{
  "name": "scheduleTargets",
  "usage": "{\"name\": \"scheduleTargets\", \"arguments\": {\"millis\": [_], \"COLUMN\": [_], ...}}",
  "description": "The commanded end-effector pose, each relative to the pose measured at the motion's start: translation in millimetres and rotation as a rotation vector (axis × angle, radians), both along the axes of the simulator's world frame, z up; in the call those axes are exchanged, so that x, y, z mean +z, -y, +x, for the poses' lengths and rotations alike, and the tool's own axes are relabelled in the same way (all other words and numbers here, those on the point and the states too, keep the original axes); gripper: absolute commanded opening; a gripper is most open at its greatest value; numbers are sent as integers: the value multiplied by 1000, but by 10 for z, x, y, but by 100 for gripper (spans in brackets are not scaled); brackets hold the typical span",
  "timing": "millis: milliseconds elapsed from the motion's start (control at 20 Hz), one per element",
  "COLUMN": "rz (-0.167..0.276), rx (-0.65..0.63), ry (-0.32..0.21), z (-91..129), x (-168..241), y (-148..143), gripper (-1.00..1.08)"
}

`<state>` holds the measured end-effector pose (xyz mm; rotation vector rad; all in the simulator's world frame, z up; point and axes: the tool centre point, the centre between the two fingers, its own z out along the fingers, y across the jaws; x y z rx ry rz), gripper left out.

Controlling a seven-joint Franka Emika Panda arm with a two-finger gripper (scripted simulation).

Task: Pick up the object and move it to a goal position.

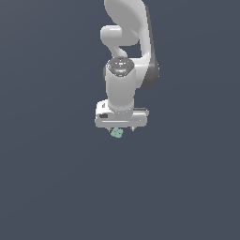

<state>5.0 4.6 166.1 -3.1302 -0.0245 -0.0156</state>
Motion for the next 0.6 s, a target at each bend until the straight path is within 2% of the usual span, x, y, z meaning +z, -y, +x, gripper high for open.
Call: {"name": "scheduleTargets", "arguments": {"millis": [0,550], "rz": [0,-9], "rx": [0,4], "ry": [0,14], "z": [0,65], "x": [0,116], "y": [0,24], "gripper": [100,100]}}
